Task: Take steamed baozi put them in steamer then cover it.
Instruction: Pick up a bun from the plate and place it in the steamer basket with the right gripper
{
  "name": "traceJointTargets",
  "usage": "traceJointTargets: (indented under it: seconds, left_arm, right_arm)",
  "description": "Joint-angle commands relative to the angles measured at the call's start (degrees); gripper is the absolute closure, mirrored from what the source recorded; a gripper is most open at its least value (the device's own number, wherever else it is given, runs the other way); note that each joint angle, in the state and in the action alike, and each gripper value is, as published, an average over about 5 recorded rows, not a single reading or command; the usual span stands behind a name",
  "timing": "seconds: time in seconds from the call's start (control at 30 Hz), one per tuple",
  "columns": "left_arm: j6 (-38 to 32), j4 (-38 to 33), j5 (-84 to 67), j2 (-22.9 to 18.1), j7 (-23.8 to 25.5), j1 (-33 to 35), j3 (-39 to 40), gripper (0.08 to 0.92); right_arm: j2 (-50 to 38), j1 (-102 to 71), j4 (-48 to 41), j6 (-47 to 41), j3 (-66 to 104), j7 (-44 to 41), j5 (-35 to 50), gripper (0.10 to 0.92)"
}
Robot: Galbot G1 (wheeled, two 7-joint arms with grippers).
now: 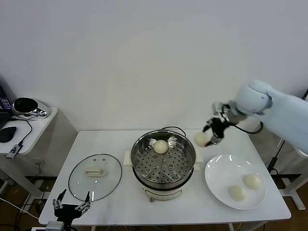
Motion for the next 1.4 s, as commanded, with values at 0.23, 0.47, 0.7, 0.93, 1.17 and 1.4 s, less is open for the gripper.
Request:
traceJointTargets:
  seconds: [0.23,0.47,0.7,0.93,1.17,1.4]
  left_arm:
    - [1.99,-3.01,0.78,-1.05,0.07,0.22,-0.79,0.177]
    - [1.59,-2.57,0.02,-1.25,-0.31,0.04,-0.42,0.177]
    - [1.58,-2.41,-0.72,-1.40,-0.41,-1.25,-0.51,0.177]
    - [1.54,-1.84,-0.72,-1.36,-0.54,-1.34,-0.31,0.177]
    - [1.52,-2.33,-0.67,-1.87,-0.61,-0.98,0.25,0.177]
    - [1.53,-2.54,-0.64,-2.33,-0.62,-0.66,0.41,0.177]
  right_arm:
    - [20.41,3.18,-5.73,-5.55,-8.08,2.32,8.42,0.423]
    - [27.19,-1.81,-10.39,-6.68,-8.86,4.27,7.94,0.420]
    - [30.96,-3.87,-14.26,-6.63,-9.78,5.10,5.73,0.414]
    - [31.90,-4.87,-14.40,-6.77,-10.99,5.59,4.89,0.414]
    - [32.09,-6.08,-14.91,-6.71,-10.88,6.16,3.46,0.374]
    - [29.57,-5.76,-13.03,-6.72,-8.97,6.32,3.90,0.217]
